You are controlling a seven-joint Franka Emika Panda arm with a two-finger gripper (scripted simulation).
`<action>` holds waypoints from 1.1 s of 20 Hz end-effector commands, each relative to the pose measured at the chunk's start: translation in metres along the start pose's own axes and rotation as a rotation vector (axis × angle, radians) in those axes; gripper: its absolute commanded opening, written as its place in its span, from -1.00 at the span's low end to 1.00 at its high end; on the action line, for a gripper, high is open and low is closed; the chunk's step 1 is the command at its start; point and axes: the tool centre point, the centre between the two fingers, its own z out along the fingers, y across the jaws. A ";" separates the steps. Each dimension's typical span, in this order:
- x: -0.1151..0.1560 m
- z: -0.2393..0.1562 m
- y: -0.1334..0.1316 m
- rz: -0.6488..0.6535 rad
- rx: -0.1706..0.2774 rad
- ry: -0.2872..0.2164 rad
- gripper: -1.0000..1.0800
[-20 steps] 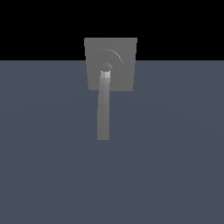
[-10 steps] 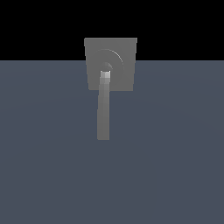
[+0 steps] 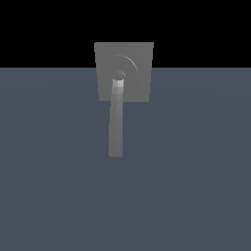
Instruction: Turn on the faucet by rotating a designated handle.
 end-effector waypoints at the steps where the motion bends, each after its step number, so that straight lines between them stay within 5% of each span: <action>1: 0.014 -0.015 0.034 -0.179 -0.057 -0.057 -1.00; 13: 0.148 -0.087 0.164 -1.049 -0.326 -0.297 -1.00; 22: 0.274 -0.134 0.203 -1.596 -0.520 -0.443 -1.00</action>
